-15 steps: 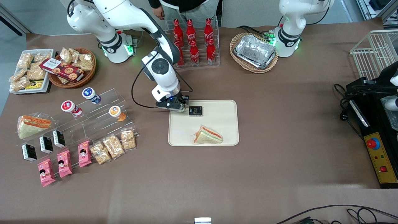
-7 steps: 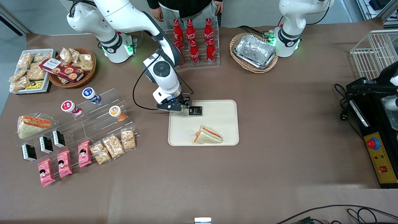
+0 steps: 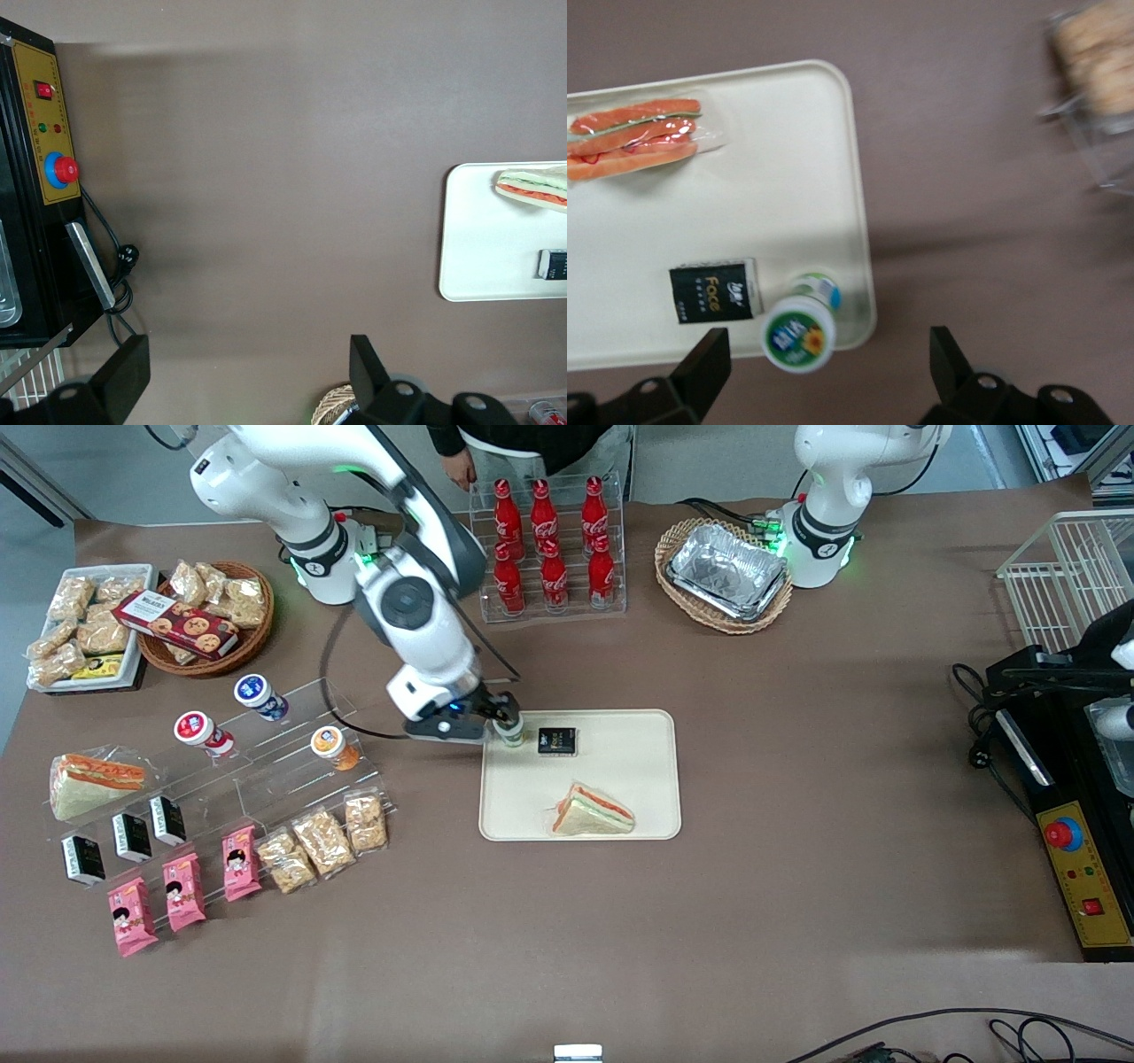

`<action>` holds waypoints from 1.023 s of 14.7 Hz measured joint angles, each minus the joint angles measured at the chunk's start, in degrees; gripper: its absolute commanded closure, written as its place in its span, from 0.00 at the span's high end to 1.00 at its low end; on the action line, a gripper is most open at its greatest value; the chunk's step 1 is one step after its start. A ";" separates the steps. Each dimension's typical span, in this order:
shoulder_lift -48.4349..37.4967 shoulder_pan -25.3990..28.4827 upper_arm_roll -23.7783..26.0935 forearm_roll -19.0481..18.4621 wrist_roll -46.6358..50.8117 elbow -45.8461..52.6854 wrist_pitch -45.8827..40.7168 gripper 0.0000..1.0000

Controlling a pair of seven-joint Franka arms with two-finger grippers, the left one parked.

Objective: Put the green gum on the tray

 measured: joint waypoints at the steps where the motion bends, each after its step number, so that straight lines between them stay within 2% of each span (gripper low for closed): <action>1: -2.92 -0.47 -0.82 -2.42 -0.10 0.18 -3.91 1.00; 3: -9.02 -2.47 -2.58 -5.99 -1.81 0.27 -11.84 1.00; 6: -16.44 -8.31 -5.42 -7.06 -12.66 0.31 -19.96 1.00; 8: -19.52 -13.14 -7.17 -7.10 -20.22 0.32 -22.11 1.00; 11: -20.68 -18.40 -8.98 -7.11 -28.17 1.42 -22.84 1.00; 15: -17.87 -19.55 -13.46 -7.12 -35.87 9.43 -29.98 1.00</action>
